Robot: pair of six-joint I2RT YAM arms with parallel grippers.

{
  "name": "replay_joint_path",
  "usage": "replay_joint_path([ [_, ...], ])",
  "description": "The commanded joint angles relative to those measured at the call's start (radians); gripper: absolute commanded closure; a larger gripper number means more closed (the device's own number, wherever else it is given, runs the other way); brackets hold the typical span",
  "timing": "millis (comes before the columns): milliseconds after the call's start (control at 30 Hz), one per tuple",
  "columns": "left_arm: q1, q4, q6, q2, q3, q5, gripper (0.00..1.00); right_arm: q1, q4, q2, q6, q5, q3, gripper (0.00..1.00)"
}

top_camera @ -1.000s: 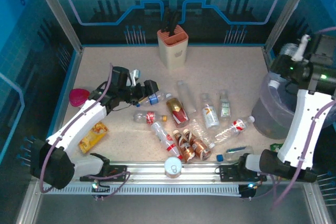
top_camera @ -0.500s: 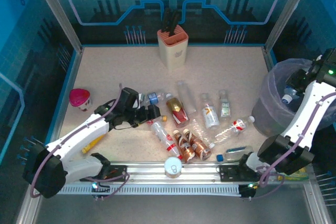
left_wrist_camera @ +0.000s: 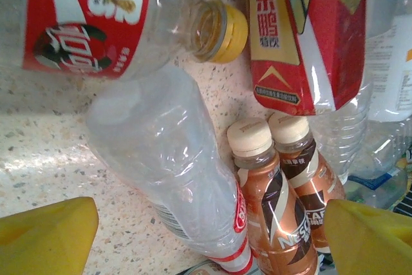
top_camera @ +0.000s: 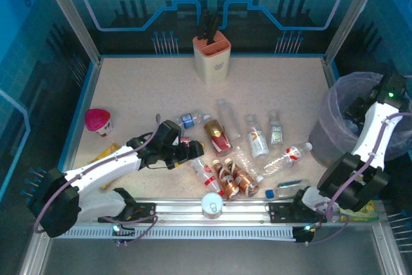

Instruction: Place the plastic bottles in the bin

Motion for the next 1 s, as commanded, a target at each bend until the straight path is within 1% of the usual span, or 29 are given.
replay_joint_path([
  [0, -0.031, 0.037, -0.052, 0.015, -0.031, -0.022, 0.08, -0.014, 0.049, -0.040, 0.014, 0.011, -0.001, 0.10],
  [33, -0.039, 0.047, -0.061, 0.019, -0.038, -0.026, 0.07, -0.016, 0.039, -0.042, 0.014, 0.007, 0.010, 0.02],
  [67, -0.044, 0.052, -0.069, 0.022, -0.042, -0.028, 0.07, -0.017, 0.026, -0.045, 0.012, 0.003, 0.024, 0.00],
  [267, -0.063, 0.113, -0.120, 0.031, -0.082, -0.048, 0.05, -0.019, -0.075, -0.091, -0.018, -0.008, 0.145, 0.00],
  [333, -0.065, 0.126, -0.124, 0.043, -0.084, -0.056, 0.05, -0.019, -0.108, -0.115, -0.020, -0.033, 0.184, 0.00],
  [567, -0.067, 0.195, -0.133, 0.097, -0.096, -0.067, 0.06, -0.012, -0.165, -0.230, 0.004, -0.206, 0.238, 0.00],
  [667, -0.067, 0.227, -0.139, 0.124, -0.102, -0.074, 0.09, 0.021, -0.175, -0.285, 0.027, -0.303, 0.248, 0.00],
  [767, -0.066, 0.251, -0.144, 0.154, -0.104, -0.073, 0.11, 0.108, -0.175, -0.328, 0.053, -0.405, 0.240, 0.00],
  [800, -0.067, 0.263, -0.147, 0.164, -0.106, -0.073, 0.13, 0.151, -0.172, -0.343, 0.070, -0.424, 0.230, 0.00],
  [867, -0.068, 0.275, -0.150, 0.182, -0.104, -0.074, 0.15, 0.270, -0.151, -0.365, 0.091, -0.463, 0.199, 0.00],
  [967, -0.071, 0.286, -0.155, 0.197, -0.100, -0.073, 0.20, 0.465, -0.112, -0.389, 0.122, -0.462, 0.130, 0.00],
])
